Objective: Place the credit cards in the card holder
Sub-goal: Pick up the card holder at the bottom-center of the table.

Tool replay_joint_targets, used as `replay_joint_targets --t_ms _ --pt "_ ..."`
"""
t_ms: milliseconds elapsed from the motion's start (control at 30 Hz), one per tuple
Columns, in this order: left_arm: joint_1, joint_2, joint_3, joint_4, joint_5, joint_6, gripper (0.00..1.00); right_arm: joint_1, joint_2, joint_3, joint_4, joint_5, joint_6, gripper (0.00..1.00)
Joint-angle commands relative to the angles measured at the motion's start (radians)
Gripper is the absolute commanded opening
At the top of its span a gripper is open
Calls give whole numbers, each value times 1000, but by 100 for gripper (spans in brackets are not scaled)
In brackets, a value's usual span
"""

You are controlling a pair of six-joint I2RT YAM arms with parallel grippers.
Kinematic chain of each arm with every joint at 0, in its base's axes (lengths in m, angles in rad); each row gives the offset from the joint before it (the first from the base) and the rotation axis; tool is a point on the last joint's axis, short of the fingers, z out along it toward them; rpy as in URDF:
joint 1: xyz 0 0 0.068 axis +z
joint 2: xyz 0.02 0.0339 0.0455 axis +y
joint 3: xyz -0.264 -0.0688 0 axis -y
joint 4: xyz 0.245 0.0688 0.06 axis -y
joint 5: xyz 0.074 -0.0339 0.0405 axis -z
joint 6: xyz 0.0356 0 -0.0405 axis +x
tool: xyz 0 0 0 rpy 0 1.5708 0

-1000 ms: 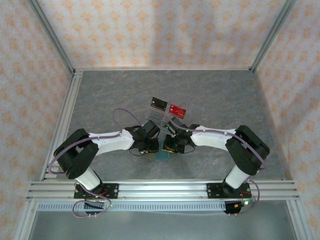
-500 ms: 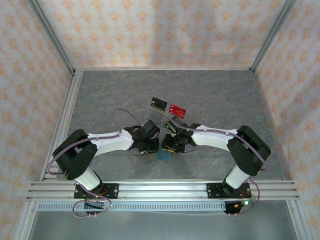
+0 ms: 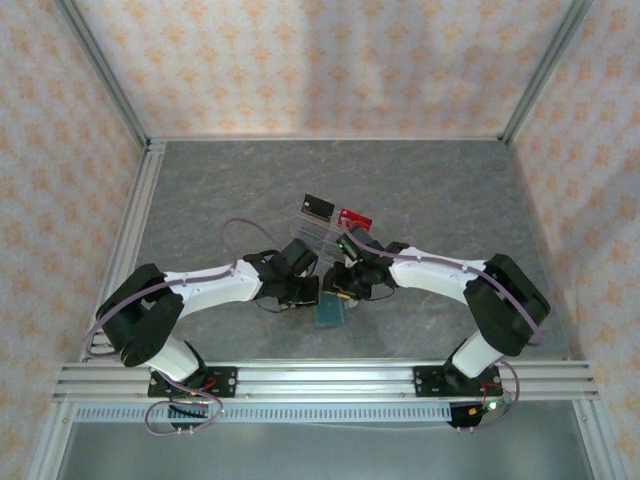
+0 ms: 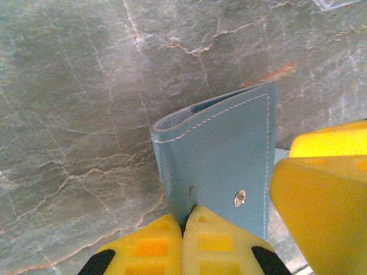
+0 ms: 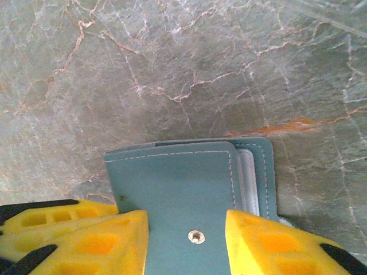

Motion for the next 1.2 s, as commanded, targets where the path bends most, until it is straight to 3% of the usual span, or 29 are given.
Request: replay_joint_targets --t_ms 0,1167 --pt "13 -46 0 -30 20 -10 0 -1 3 22 -31 -14 -25 41" --pt "81 -103 -11 16 72 -36 0 -34 1 -27 91 -166 -4 51"
